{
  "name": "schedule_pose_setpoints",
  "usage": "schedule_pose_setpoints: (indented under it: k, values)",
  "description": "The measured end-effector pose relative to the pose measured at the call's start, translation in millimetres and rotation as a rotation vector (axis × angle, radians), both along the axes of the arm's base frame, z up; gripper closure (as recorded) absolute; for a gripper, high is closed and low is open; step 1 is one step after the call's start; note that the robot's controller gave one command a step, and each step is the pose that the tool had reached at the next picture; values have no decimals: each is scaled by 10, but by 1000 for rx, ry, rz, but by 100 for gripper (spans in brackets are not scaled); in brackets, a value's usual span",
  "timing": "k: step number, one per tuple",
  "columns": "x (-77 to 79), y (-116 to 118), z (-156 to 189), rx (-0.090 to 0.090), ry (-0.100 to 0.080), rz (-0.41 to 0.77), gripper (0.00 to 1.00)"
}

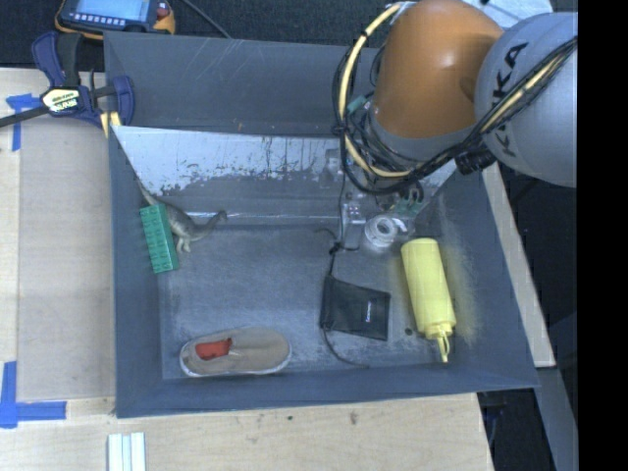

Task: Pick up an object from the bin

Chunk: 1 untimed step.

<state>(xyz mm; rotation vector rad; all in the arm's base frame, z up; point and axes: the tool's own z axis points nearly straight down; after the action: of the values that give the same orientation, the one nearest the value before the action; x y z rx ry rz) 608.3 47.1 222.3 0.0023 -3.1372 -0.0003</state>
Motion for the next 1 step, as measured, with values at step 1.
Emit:
schedule_pose_setpoints:
  k: [1]
  values:
    - [11,-4,53,0,-8,-1,0]
